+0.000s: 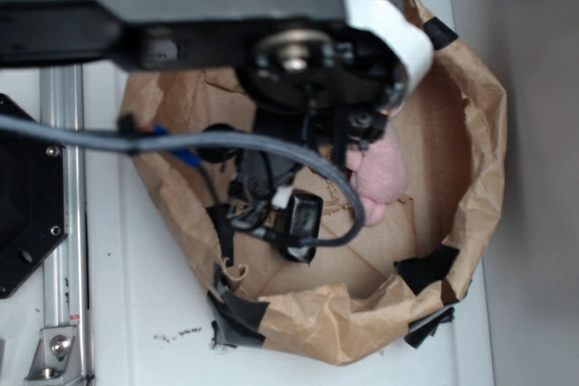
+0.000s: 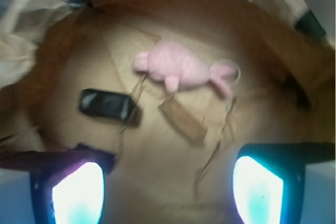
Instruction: Grab the wood chip.
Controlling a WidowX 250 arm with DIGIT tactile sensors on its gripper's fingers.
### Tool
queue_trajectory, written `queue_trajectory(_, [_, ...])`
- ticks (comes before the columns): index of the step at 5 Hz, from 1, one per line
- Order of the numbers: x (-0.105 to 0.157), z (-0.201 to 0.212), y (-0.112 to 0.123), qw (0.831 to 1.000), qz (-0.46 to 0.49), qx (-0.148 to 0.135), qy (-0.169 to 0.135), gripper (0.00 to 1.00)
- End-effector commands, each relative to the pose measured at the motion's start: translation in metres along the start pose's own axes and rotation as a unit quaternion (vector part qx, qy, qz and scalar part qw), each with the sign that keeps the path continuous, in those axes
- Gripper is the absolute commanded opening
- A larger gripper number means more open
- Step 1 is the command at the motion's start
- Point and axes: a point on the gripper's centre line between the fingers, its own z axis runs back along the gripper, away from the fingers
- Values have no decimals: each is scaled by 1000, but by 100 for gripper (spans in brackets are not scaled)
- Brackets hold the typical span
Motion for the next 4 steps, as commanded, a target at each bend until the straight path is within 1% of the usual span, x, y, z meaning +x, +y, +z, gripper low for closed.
queue_trajectory(1, [5,-49,5,994,-100,50,-14,100])
queue_trajectory(2, [42,-99,12,989,-140,51,-19,100])
queue_trajectory(3, [55,-124,15,984,-175,16,-34,100])
queue_trajectory(4, [42,-125,16,984,-174,10,-19,100])
